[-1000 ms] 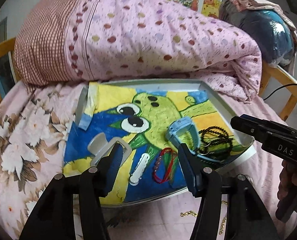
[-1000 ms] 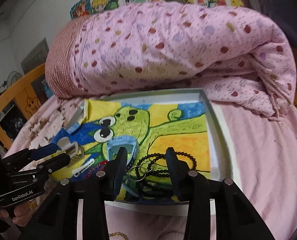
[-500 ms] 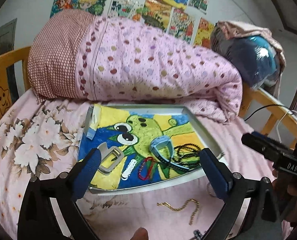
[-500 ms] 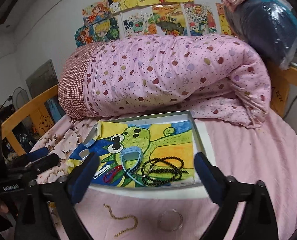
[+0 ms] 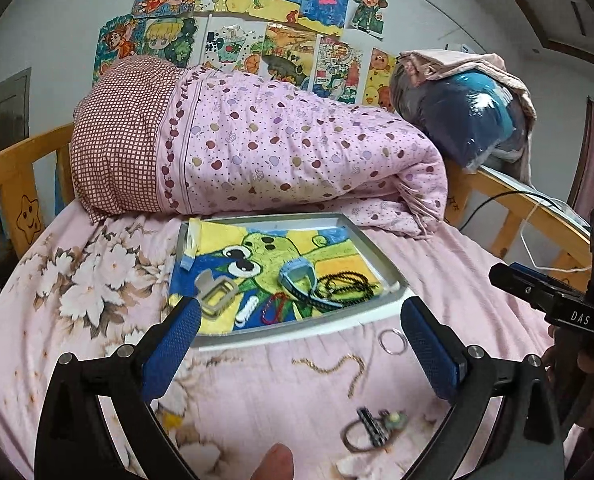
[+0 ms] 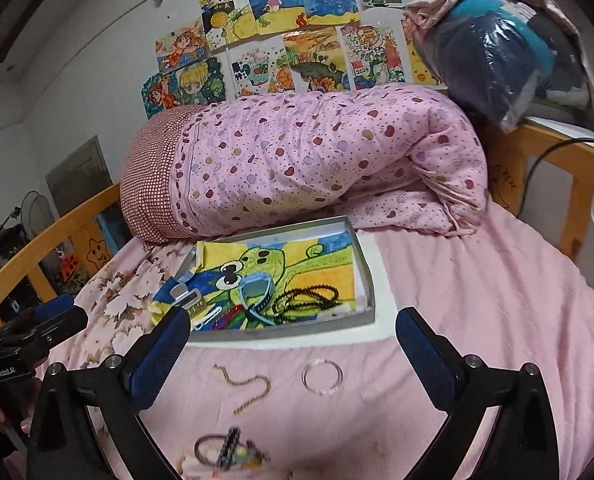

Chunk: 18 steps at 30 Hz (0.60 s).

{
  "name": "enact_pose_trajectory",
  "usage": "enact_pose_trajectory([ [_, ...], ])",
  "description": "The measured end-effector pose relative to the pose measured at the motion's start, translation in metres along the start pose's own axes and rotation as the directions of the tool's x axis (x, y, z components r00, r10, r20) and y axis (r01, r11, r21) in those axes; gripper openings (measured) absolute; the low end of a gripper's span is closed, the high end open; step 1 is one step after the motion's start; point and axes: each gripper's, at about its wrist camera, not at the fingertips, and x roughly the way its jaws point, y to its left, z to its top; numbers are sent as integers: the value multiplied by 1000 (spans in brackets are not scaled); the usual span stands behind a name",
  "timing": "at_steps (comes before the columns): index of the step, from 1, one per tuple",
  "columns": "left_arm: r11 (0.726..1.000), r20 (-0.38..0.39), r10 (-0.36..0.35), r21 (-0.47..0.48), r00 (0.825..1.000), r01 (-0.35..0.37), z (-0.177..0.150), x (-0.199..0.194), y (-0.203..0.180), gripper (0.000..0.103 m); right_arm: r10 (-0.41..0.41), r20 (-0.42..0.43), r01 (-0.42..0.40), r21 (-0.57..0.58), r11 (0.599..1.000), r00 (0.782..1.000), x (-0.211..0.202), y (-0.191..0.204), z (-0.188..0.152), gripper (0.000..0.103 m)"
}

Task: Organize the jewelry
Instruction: 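Withdraw both tools from the tray toward the remaining jewelry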

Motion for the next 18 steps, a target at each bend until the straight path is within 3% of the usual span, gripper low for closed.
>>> enact_pose_trajectory([
  [18, 999, -34, -28, 44, 999, 29, -49, -45, -32, 98, -22, -36, 21, -14, 1000, 999, -63, -3, -52, 103],
])
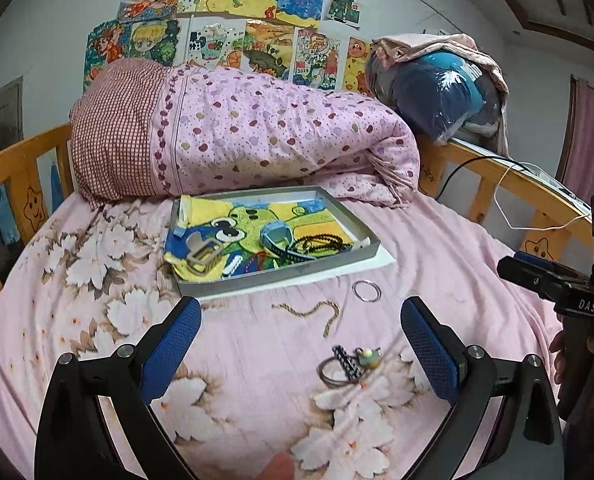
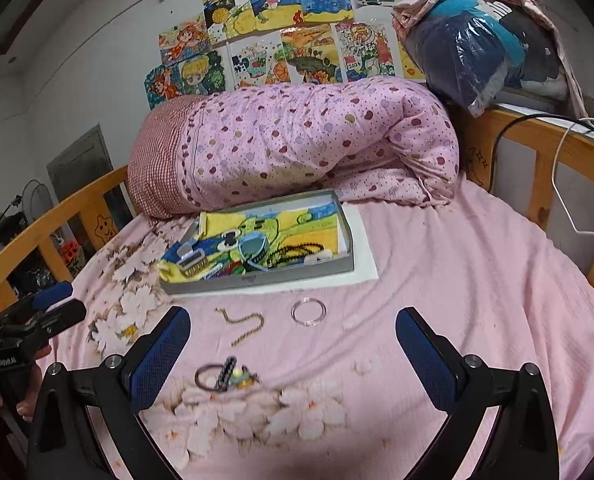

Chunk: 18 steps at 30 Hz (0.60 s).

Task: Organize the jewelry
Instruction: 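Withdraw both tools from the tray toward the remaining jewelry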

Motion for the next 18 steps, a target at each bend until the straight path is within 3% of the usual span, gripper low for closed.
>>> enact_pose_trajectory([
  [7, 998, -43, -13, -58, 999, 10, -21, -6, 2, 98, -7, -55, 7, -8, 1000, 998, -6, -2, -21, 103],
  [18, 998, -167, 23, -48, 986, -31, -61, 8, 4, 98, -16, -183, 13, -18, 1000, 983, 13, -5, -51, 103],
])
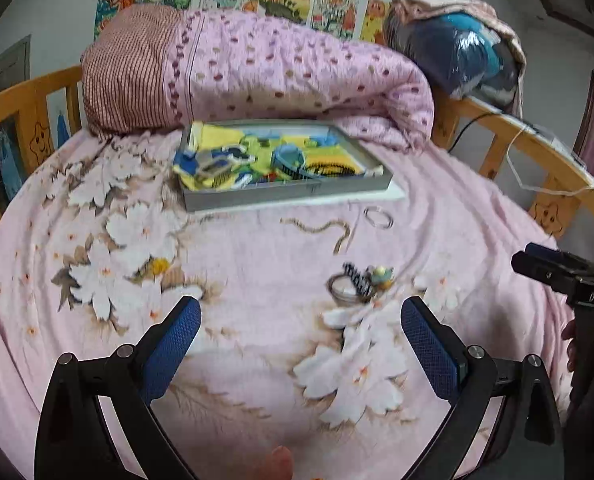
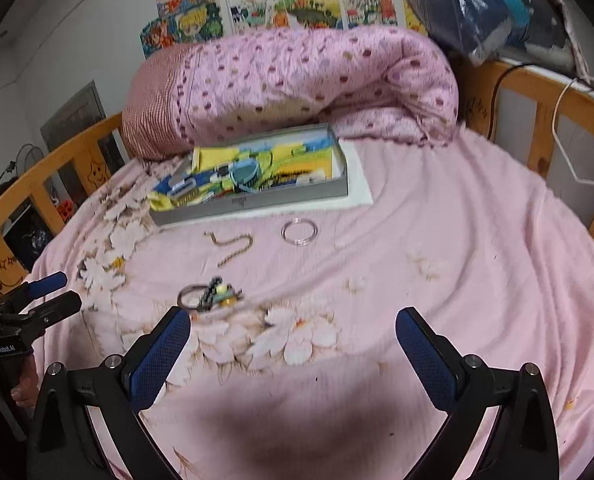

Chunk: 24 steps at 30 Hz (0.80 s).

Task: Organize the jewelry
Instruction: 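Withdraw both tools from the tray toward the remaining jewelry, then grasp the green bead pendant with the left tool while the right tool grasps the double silver ring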

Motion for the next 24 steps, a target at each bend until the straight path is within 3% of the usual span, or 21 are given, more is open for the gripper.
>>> enact_pose_trajectory([
  [11, 999, -106, 5, 33, 994, -2, -25, 29, -2, 98, 2, -96, -2, -3, 1000, 995, 27, -2, -14, 103],
  [24, 998, -162, -23, 47, 987, 31, -26, 56, -8, 98, 3, -102, -2, 13, 1000, 995, 47, -17, -9, 103],
])
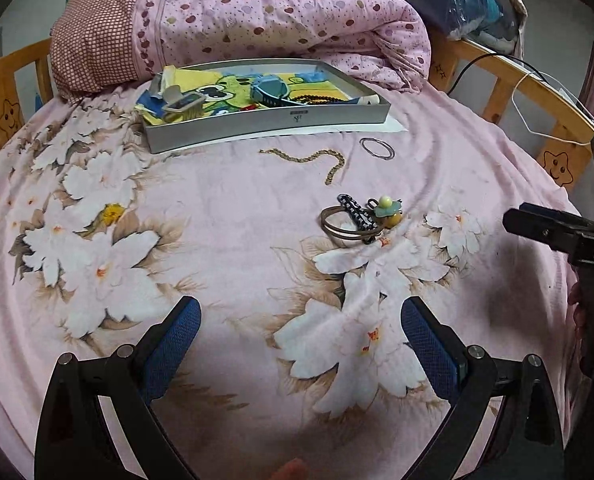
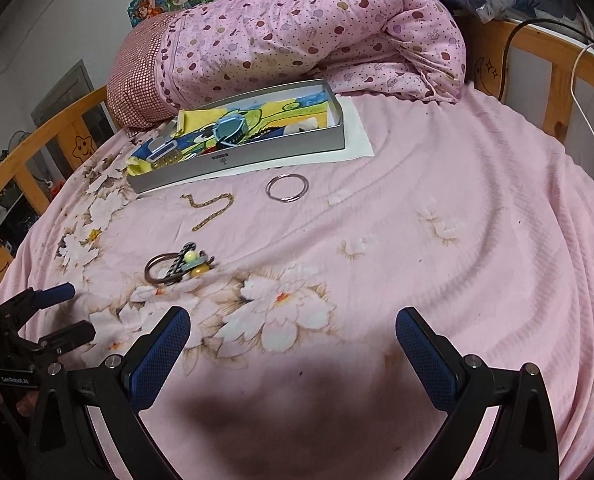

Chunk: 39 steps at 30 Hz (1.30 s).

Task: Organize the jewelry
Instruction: 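Grasp the green bead pendant with the left tool while the right tool grasps the double silver ring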

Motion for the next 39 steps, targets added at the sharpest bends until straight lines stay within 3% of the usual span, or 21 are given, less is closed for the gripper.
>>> enact_pose_trajectory([
  [9, 999, -16, -46, 21, 999, 46, 15, 22, -6, 98, 24, 1, -24, -16, 1000, 1000, 16, -15, 16, 103],
  [24, 965, 41, -103, 246, 994, 90, 38, 53, -46, 96, 131, 1, -130, -82, 988, 991, 63, -50, 77, 103],
  [26, 955, 49, -110, 281, 993, 92, 41, 56, -52, 92, 146, -9, -146, -89, 985, 989, 73, -50, 84, 103],
  [31, 946, 22, -124, 303, 992, 112, 44, 70, -58, 72, 196, -44, -199, -113, 973, 980, 97, -46, 99, 103],
  [39, 960, -28, -145, 238, 989, 147, 52, 87, -48, 46, 218, -117, -236, -172, 956, 969, 135, -32, 109, 86],
])
